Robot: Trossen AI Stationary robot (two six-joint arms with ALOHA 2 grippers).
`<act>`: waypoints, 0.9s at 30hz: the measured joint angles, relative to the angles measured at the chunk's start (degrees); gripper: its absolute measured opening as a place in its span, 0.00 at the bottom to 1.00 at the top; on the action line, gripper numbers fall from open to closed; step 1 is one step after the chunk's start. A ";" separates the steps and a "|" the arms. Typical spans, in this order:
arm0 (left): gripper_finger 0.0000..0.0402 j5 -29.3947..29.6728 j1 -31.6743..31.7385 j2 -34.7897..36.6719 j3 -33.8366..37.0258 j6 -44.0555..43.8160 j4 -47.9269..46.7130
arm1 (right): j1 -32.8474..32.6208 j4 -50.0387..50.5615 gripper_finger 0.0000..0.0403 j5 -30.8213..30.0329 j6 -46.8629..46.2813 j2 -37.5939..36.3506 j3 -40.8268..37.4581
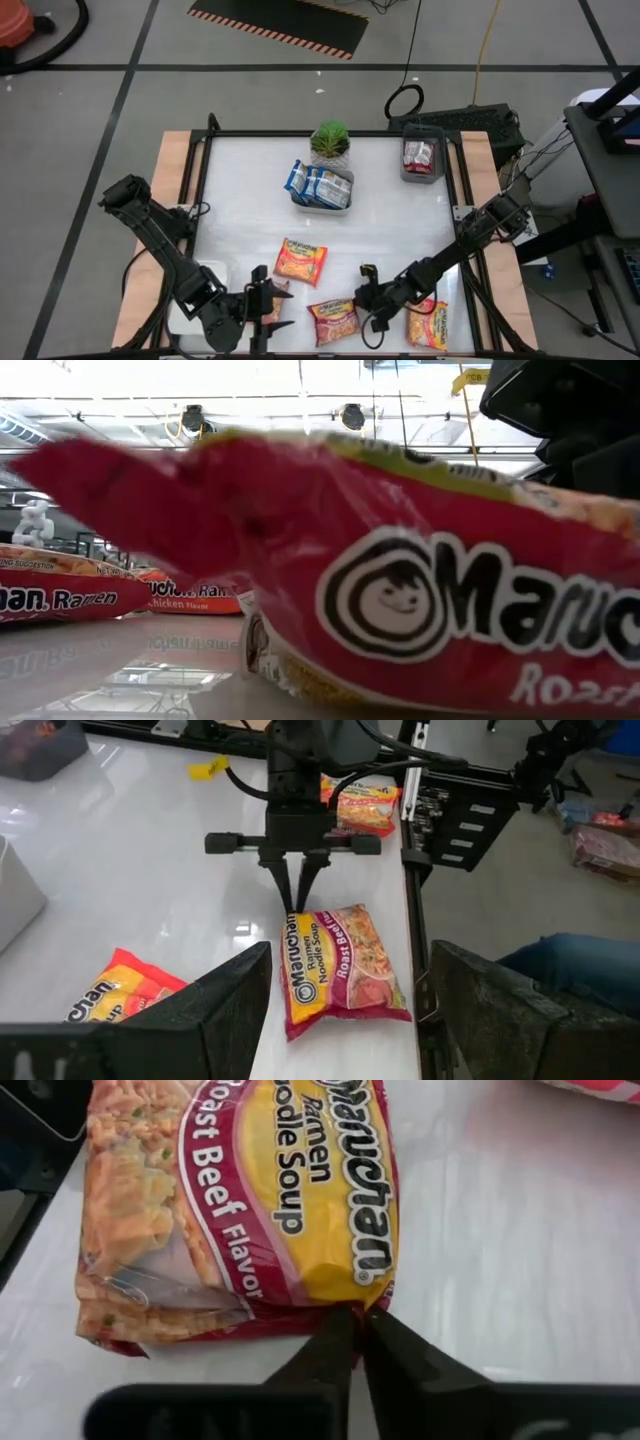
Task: Sort Maruchan noodles
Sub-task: Put the right red noodle pack into the black bin
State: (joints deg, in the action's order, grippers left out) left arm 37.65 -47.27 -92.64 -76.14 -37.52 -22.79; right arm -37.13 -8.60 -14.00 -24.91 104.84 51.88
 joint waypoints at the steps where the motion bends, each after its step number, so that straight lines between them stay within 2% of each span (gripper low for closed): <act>1: 0.68 0.00 -0.14 0.00 0.00 -0.11 0.00 | -0.15 -0.13 0.02 -0.67 -0.02 0.00 -0.02; 7: 0.68 0.00 -0.54 0.00 0.00 -0.34 -0.06 | -0.92 1.13 0.00 -3.73 0.34 -2.16 -0.13; 15: 0.68 1.78 -0.16 -1.89 0.04 -1.54 0.16 | -1.13 7.67 0.00 -10.55 2.53 -13.31 -0.13; 22: 0.68 1.42 3.13 -3.76 0.04 3.46 0.22 | -0.66 9.89 0.00 -17.59 10.15 -22.16 -0.11; 27: 0.68 1.42 5.81 -3.74 0.04 5.64 0.25 | 1.25 11.52 0.00 -19.23 16.01 -27.41 -0.09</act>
State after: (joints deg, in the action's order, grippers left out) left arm 39.07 -41.46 -96.38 -76.09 -31.88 -22.53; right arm -35.88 2.92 -33.23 -8.89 77.42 51.79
